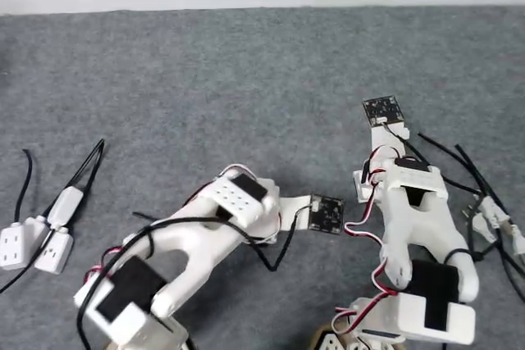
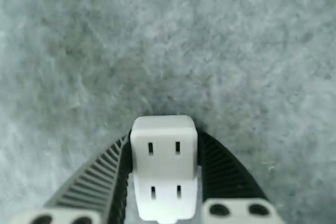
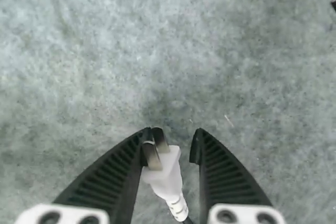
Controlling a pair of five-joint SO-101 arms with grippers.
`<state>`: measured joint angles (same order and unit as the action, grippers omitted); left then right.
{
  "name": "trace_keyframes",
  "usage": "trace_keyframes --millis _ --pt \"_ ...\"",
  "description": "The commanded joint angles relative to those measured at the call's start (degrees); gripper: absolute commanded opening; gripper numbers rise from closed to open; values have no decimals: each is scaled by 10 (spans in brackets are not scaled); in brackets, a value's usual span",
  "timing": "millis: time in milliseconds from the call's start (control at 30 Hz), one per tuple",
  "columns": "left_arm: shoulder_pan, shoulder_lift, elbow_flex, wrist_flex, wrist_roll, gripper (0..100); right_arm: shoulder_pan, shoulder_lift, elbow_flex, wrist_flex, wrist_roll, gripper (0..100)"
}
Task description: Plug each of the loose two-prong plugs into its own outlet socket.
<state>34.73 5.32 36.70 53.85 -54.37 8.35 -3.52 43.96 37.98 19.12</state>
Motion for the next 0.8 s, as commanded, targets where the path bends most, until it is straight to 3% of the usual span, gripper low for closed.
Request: trace_keyframes --millis 0,200,433,767 --pt "11 55 -91 25 -1 14 5 -6 -27 -12 -6 117" --pt "11 78 -155 88 -2 15 5 -6 -27 -12 -6 117" --pt "11 73 -174 92 12 15 5 -6 -27 -12 -6 117" --pt "12 73 -172 12 73 14 5 -5 -27 -12 -6 117"
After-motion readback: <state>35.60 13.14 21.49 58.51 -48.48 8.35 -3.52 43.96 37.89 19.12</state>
